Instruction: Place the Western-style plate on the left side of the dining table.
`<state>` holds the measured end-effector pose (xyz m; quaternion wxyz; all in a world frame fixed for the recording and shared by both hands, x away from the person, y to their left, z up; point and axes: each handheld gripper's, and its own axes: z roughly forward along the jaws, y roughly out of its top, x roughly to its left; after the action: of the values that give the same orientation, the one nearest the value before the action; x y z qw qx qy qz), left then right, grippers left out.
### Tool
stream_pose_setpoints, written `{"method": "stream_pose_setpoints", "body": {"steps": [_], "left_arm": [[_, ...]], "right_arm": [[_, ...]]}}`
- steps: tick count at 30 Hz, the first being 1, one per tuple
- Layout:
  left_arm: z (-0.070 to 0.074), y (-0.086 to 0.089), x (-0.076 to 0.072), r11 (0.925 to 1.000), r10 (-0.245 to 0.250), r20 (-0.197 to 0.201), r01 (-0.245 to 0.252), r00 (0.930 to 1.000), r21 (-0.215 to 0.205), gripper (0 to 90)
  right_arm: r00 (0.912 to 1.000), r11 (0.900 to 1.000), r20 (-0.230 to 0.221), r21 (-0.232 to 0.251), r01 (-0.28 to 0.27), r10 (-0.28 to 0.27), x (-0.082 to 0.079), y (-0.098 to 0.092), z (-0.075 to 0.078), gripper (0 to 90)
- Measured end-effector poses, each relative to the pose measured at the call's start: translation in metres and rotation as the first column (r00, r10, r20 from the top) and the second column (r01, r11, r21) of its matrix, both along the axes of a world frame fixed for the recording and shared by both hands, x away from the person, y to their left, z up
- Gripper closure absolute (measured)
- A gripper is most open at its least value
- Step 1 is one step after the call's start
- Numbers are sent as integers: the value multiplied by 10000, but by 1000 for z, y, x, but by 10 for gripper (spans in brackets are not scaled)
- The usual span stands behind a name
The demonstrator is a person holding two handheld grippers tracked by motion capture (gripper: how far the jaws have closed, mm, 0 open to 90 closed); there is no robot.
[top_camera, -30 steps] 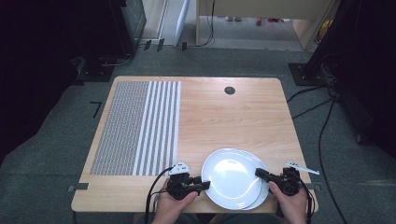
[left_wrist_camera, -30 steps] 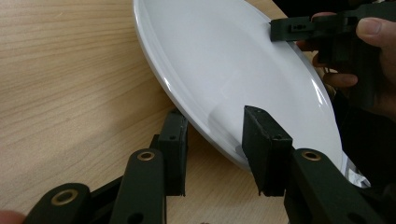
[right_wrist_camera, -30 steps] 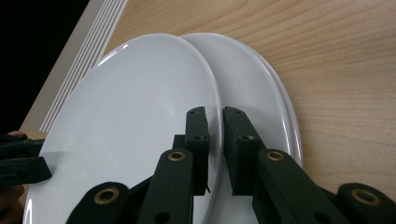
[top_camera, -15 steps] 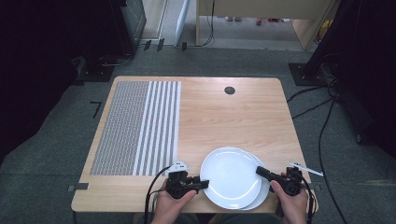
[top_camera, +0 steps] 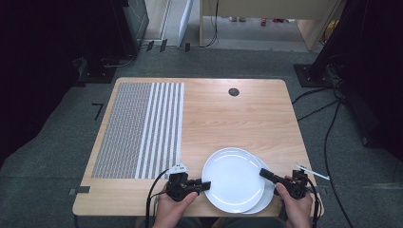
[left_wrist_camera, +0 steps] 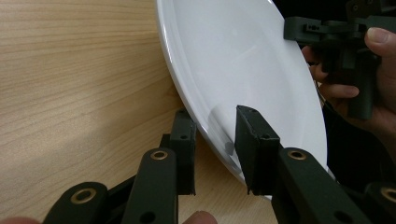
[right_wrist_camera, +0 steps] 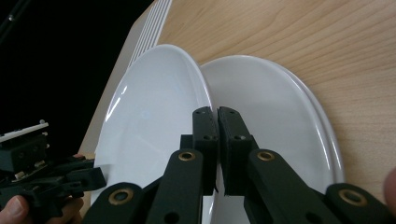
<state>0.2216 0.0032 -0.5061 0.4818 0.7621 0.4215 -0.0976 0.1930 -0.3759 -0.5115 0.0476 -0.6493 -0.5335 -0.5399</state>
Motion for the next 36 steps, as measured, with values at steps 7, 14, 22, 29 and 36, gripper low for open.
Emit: {"method": "stream_pose_setpoints", "body": {"steps": [7, 14, 22, 29, 36], "left_arm": [[3, 0, 0, 9999, 138, 16, -138, 9999, 18, 714], [15, 4, 3, 9997, 204, 62, -204, 9998, -95, 726], [28, 15, 11, 9985, 485, 69, -483, 9988, -253, 727], [39, 34, 21, 9955, 871, 104, -866, 9961, -394, 733], [52, 52, 28, 9930, 1123, 289, -1112, 9933, -388, 740]], "right_arm": [[9997, 9997, -225, 230, 47, -42, 0, 1, -1, 879], [9997, 9994, -220, 332, 122, -115, 1, 5, 3, 875], [9998, 9988, -111, 464, 168, -163, 11, 17, 15, 875], [10000, 9981, -62, 619, 19, -15, 26, 35, 24, 877], [9998, 9959, -100, 891, -146, 155, 42, 52, 32, 876]]}}
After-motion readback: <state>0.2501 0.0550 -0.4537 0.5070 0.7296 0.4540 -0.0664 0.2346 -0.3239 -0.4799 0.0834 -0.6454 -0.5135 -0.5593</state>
